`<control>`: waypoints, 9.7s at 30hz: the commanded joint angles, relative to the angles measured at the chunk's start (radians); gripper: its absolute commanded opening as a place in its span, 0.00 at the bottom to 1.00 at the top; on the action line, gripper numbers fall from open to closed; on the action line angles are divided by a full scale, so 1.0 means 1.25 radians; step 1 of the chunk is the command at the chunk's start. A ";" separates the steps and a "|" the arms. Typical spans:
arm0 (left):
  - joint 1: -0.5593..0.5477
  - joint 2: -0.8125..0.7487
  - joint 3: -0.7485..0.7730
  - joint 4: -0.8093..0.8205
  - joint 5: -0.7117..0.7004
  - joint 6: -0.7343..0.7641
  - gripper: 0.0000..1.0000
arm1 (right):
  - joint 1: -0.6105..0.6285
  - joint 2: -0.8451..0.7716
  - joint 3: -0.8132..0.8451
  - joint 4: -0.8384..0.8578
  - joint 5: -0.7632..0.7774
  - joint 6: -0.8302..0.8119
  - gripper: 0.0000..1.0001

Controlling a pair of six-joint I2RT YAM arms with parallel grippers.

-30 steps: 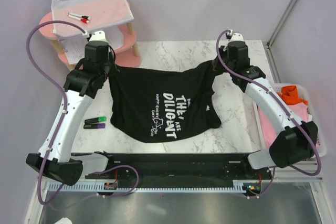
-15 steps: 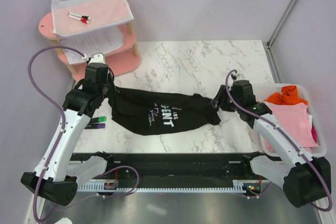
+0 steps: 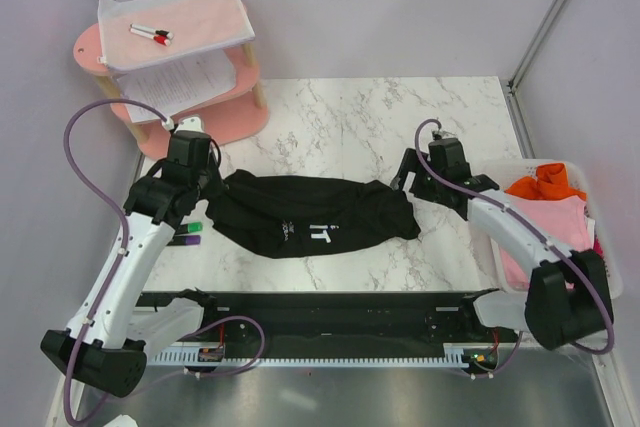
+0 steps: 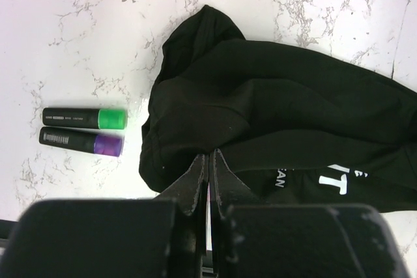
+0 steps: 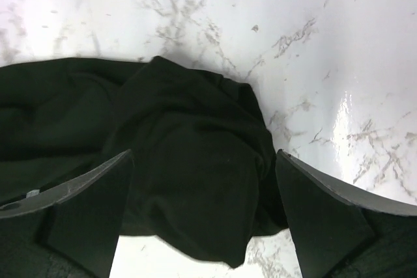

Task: Fold and stack the t-shirts
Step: Flatten out the tshirt, then fold the flattened tshirt in 1/3 of the way

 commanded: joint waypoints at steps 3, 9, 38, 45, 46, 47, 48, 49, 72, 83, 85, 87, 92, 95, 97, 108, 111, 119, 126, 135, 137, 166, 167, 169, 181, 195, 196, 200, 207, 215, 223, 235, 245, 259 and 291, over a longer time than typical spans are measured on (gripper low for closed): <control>0.003 -0.023 -0.015 0.005 -0.015 -0.019 0.02 | -0.001 0.151 0.016 0.100 0.012 -0.005 0.94; 0.004 -0.024 -0.015 0.005 -0.026 -0.013 0.02 | -0.001 0.214 0.032 0.127 -0.041 0.000 0.78; 0.004 0.015 -0.016 0.023 -0.047 -0.004 0.02 | 0.039 0.318 0.193 0.100 -0.205 -0.068 0.65; 0.004 0.019 -0.027 0.029 -0.044 -0.007 0.02 | 0.089 0.351 0.190 0.076 -0.200 -0.074 0.65; 0.004 0.020 -0.029 0.029 -0.044 -0.007 0.02 | 0.094 0.364 0.190 0.074 -0.196 -0.075 0.66; 0.004 0.020 -0.031 0.031 -0.044 -0.007 0.02 | 0.102 0.369 0.188 0.074 -0.189 -0.075 0.66; 0.004 0.020 -0.032 0.031 -0.042 -0.007 0.02 | 0.107 0.375 0.188 0.074 -0.185 -0.075 0.66; 0.004 0.020 -0.032 0.031 -0.042 -0.007 0.02 | 0.110 0.384 0.188 0.074 -0.183 -0.075 0.66; 0.005 0.008 0.022 0.034 -0.079 0.030 0.02 | 0.147 0.108 0.206 0.085 0.112 -0.081 0.00; 0.004 -0.006 0.188 0.039 -0.128 0.100 0.02 | 0.147 -0.153 0.327 0.045 0.261 -0.177 0.00; 0.004 -0.019 0.219 0.037 -0.139 0.114 0.02 | 0.147 -0.172 0.351 0.033 0.264 -0.196 0.00; 0.004 -0.031 0.245 0.035 -0.153 0.131 0.02 | 0.147 -0.195 0.374 0.020 0.285 -0.207 0.00; 0.004 -0.060 0.272 0.021 -0.187 0.152 0.02 | 0.147 -0.247 0.392 -0.020 0.351 -0.235 0.00; 0.004 -0.060 0.278 0.003 -0.203 0.150 0.02 | 0.147 -0.285 0.376 -0.029 0.381 -0.235 0.00; 0.004 -0.060 0.283 -0.003 -0.202 0.147 0.02 | 0.147 -0.297 0.359 -0.032 0.382 -0.236 0.00; 0.004 -0.056 0.129 -0.042 -0.132 0.061 0.02 | 0.147 -0.192 0.007 0.045 0.139 -0.086 0.00; 0.005 -0.056 0.076 -0.041 -0.128 0.041 0.02 | 0.147 -0.115 -0.066 0.176 0.059 -0.066 0.00; 0.004 -0.040 -0.002 -0.044 -0.133 0.001 0.02 | 0.154 0.111 -0.019 0.162 -0.016 -0.058 0.10; 0.004 -0.014 -0.015 -0.039 -0.131 -0.004 0.02 | 0.156 0.106 -0.049 0.137 -0.031 -0.012 0.70; 0.004 -0.006 -0.026 -0.019 -0.113 0.003 0.02 | 0.158 0.076 -0.012 0.098 0.061 -0.015 0.71; 0.004 -0.008 -0.031 -0.015 -0.110 0.003 0.02 | 0.156 0.085 -0.001 0.092 0.074 -0.016 0.70; 0.004 -0.011 -0.058 0.005 -0.101 0.004 0.02 | 0.156 0.146 -0.017 0.115 0.182 -0.034 0.73; 0.004 -0.011 -0.058 0.005 -0.102 0.004 0.02 | 0.156 0.149 -0.022 0.121 0.184 -0.028 0.65; 0.004 -0.012 -0.061 0.007 -0.102 0.003 0.02 | 0.156 0.144 -0.029 0.153 0.182 -0.023 0.42; 0.004 -0.007 -0.009 0.005 -0.150 0.039 0.02 | 0.156 -0.120 0.005 0.190 0.290 -0.063 0.00; 0.005 -0.096 0.263 0.020 -0.194 0.171 0.02 | 0.155 -0.290 0.311 0.040 0.302 -0.230 0.00; 0.004 -0.110 0.273 0.020 -0.192 0.177 0.02 | 0.156 -0.304 0.336 0.028 0.292 -0.242 0.00; 0.004 -0.202 0.318 0.017 -0.149 0.207 0.02 | 0.156 -0.377 0.400 -0.014 0.237 -0.288 0.00; 0.004 -0.301 0.420 -0.061 -0.040 0.204 0.02 | 0.156 -0.471 0.525 -0.107 0.122 -0.293 0.00; 0.010 -0.342 0.530 -0.117 -0.012 0.208 0.02 | 0.125 -0.526 0.593 -0.192 0.114 -0.286 0.00; 0.009 -0.206 0.480 -0.095 -0.072 0.211 0.02 | 0.115 -0.413 0.569 -0.138 0.233 -0.333 0.00; 0.017 0.085 0.137 0.123 -0.105 0.135 0.02 | 0.117 0.041 0.376 0.063 0.269 -0.263 0.00; 0.104 0.500 0.261 0.196 -0.089 0.095 0.02 | 0.006 0.553 0.549 0.139 0.232 -0.197 0.00; 0.153 0.704 0.460 0.188 -0.089 0.137 0.02 | -0.058 0.873 1.008 0.051 0.112 -0.187 0.00; 0.151 0.561 0.100 0.174 -0.077 -0.029 0.02 | -0.027 0.256 0.138 0.105 -0.059 -0.101 0.00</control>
